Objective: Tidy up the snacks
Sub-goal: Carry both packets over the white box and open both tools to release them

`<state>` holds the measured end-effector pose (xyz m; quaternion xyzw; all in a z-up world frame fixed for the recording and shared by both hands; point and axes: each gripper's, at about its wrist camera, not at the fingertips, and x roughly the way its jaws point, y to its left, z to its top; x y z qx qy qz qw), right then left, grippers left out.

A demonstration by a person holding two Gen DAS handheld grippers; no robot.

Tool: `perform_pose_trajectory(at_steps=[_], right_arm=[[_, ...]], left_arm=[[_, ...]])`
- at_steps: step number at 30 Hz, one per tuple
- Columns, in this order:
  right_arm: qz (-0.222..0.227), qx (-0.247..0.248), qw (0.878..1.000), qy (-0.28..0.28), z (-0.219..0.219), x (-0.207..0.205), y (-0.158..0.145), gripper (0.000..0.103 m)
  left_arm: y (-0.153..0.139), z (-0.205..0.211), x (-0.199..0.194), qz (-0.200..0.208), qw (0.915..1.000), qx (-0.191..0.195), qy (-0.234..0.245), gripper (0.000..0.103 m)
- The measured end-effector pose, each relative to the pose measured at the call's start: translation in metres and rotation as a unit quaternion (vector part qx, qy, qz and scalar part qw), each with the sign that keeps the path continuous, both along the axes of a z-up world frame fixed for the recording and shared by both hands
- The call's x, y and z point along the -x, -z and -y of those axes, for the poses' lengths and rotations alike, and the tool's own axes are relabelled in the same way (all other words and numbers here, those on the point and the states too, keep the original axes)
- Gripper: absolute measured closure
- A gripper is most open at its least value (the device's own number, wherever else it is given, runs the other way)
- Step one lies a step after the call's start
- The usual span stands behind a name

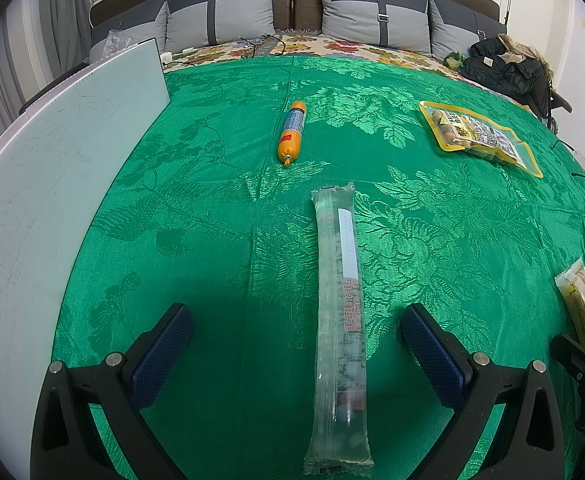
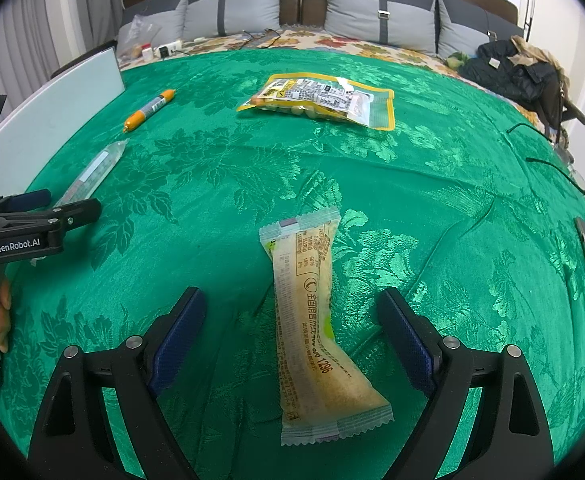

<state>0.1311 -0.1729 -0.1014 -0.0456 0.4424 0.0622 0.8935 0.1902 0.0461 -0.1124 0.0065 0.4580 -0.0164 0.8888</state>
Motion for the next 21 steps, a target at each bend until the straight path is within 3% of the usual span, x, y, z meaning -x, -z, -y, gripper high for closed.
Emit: perform_pose_trajectory(at_steps=[17,19,21], right_arm=[[0.000,-0.003,1.000,-0.001,0.000,0.000,0.000,0.011],[-0.020,-0.005,0.999,-0.031,0.002,-0.003,-0.001,0.011],[-0.069,-0.027,0.995,-0.070,0.010,-0.007,-0.008,0.012]], left_arm=[[0.000,0.000,0.000,-0.001,1.0000,0.000,0.001,0.000],[-0.001,0.000,-0.002,-0.022,0.9997,-0.001,0.014,0.000],[-0.003,0.004,-0.004,-0.057,0.9977,-0.004,0.036,0.000]])
